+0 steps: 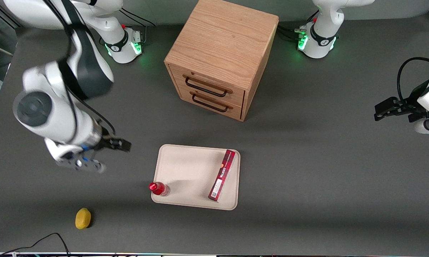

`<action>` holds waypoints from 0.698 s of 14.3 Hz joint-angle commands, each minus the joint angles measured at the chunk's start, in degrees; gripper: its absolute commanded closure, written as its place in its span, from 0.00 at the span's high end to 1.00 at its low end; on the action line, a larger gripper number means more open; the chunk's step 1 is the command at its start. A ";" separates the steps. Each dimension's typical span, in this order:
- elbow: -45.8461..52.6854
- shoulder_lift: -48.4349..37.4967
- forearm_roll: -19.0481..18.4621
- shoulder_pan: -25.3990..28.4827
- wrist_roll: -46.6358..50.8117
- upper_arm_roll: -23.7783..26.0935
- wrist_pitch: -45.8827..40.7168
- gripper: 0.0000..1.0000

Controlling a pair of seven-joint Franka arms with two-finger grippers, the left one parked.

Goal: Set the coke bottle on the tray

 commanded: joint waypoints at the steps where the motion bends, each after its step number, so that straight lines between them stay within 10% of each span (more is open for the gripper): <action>1: -12.01 -12.45 3.09 -2.26 -7.09 -0.38 -1.01 1.00; 10: -18.10 -25.93 6.08 -2.88 -18.87 -7.68 -3.47 1.00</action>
